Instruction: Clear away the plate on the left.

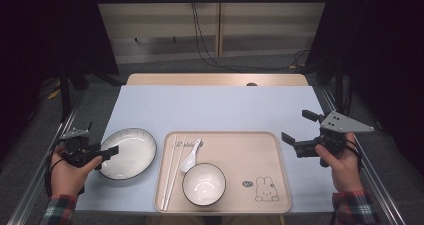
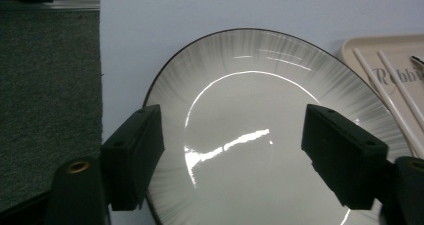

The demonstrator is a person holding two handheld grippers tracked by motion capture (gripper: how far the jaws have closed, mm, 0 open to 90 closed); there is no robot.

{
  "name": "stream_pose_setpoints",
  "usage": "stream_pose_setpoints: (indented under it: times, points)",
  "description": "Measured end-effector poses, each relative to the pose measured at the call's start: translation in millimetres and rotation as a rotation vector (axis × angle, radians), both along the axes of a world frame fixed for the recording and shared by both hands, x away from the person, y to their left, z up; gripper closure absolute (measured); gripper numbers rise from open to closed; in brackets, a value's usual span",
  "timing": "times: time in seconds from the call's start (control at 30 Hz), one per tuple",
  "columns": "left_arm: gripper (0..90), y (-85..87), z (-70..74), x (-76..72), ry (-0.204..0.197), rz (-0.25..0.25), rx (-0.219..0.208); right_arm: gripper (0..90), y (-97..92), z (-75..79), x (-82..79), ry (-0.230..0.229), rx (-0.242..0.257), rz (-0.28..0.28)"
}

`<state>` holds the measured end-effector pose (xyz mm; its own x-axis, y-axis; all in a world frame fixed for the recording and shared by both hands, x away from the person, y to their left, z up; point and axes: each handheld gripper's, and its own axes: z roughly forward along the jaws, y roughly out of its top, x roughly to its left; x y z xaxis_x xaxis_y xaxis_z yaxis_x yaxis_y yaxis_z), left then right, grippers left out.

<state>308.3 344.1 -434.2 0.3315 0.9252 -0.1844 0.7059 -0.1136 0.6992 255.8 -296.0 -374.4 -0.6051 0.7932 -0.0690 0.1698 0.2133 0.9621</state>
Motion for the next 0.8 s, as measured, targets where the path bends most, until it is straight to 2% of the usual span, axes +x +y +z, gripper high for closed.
stream_pose_setpoints:
  times: [0.1, 0.4, 0.6, 0.7, 0.8]
  points:
    - [27.7, 4.5, -2.8, -0.5, 0.005, 0.028, 0.007, 0.5, -0.1, -0.1, 0.3, 0.001, -0.003, 0.001]
    - [33.5, 9.8, -6.5, -0.7, 0.011, 0.037, -0.008, 0.5, 0.6, 0.0, 0.4, 0.002, 0.0, -0.001]
    - [35.2, 12.3, -9.2, 0.3, 0.014, 0.05, 0.012, 0.5, -0.2, 0.4, 0.4, -0.001, 0.003, 0.0]
    - [38.9, 12.0, -13.3, 0.1, 0.029, 0.059, -0.003, 0.5, -0.3, 0.5, 0.4, 0.0, 0.003, 0.0]
    - [41.1, 11.2, -16.5, -0.2, 0.028, 0.067, 0.002, 0.5, -0.7, 0.7, 0.2, 0.0, 0.003, -0.003]
